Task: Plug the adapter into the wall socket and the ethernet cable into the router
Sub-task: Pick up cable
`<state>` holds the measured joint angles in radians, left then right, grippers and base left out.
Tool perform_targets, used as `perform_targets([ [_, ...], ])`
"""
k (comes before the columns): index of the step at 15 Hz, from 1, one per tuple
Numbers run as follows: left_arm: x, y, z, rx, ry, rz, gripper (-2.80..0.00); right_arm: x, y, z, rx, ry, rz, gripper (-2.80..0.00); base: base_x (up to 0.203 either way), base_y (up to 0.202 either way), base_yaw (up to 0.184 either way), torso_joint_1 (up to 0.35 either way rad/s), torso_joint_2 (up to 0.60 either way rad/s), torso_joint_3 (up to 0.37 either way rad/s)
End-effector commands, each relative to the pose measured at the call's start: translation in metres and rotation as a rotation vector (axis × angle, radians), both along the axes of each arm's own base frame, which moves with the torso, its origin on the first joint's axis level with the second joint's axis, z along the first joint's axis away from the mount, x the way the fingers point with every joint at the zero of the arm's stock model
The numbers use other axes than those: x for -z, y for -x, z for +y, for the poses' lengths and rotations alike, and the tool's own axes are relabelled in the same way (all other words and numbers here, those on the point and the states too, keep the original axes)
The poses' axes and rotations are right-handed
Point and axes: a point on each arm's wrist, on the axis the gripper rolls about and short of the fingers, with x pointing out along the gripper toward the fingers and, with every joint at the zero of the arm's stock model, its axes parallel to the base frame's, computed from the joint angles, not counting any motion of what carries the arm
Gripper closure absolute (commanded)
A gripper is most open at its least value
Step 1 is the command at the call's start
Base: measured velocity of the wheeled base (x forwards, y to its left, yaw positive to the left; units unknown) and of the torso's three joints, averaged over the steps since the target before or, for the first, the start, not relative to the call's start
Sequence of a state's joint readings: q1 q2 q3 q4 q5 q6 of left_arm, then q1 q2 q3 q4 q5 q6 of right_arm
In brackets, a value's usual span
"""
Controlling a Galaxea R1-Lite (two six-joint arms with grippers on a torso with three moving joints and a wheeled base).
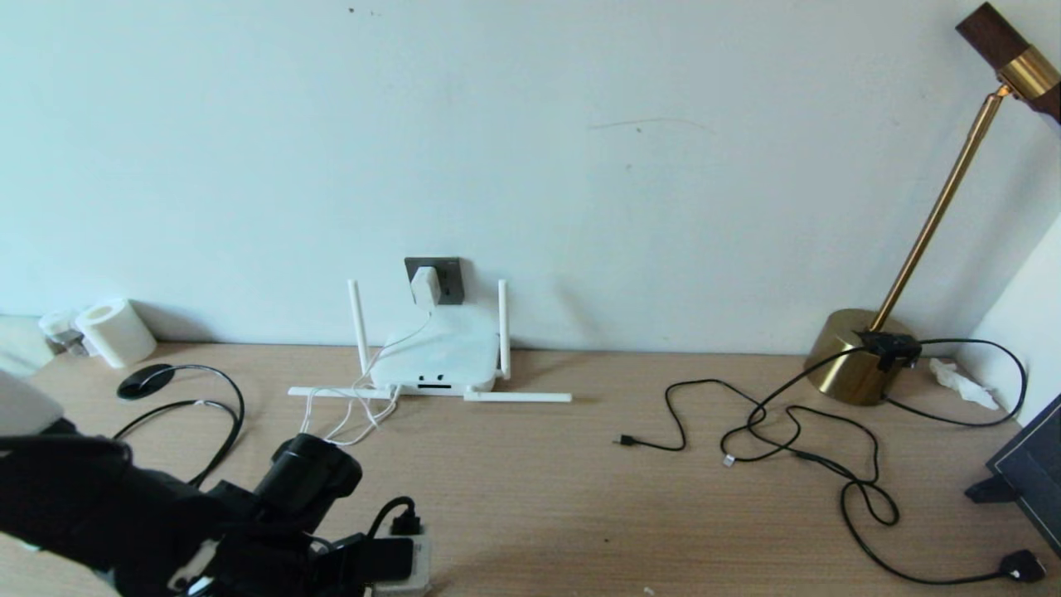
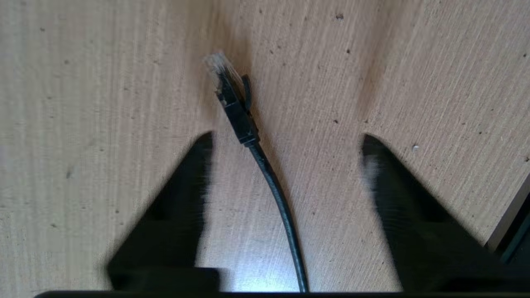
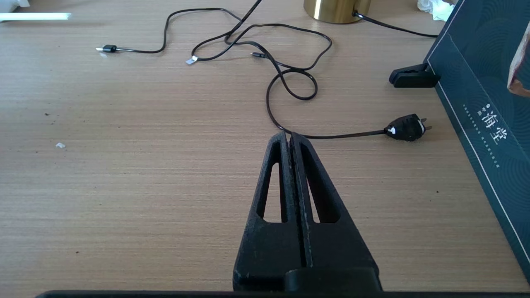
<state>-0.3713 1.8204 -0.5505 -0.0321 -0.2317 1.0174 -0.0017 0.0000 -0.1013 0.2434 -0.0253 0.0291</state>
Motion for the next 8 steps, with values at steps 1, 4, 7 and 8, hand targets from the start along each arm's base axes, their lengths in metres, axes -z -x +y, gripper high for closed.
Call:
perform_targets([
  [1,0.0023,0.0007,0.0002,0.006,-0.004,0.009,0.00,0.0002,0.0000,0.0000,-0.001,0.000,0.002,0.00,0.000,0.000,0.000,0.000,0.00,0.000],
  [4,0.0050,0.0000,0.0001,0.006,-0.011,0.017,0.00,0.0002,0.0000,0.0000,-0.001,0.000,0.002,0.00,0.000,0.000,0.000,0.000,0.00,0.000],
  [7,0.0086,-0.0003,0.0002,0.003,-0.022,0.020,0.00,0.0002,0.0000,0.0000,0.001,0.000,0.002,0.00,0.000,0.000,0.000,0.000,0.00,0.000],
  [8,0.0117,0.0012,0.0008,0.001,-0.025,0.025,0.00,0.0002,0.0000,0.0000,-0.001,-0.001,0.002,0.00,0.000,0.000,0.000,0.000,0.00,0.000],
])
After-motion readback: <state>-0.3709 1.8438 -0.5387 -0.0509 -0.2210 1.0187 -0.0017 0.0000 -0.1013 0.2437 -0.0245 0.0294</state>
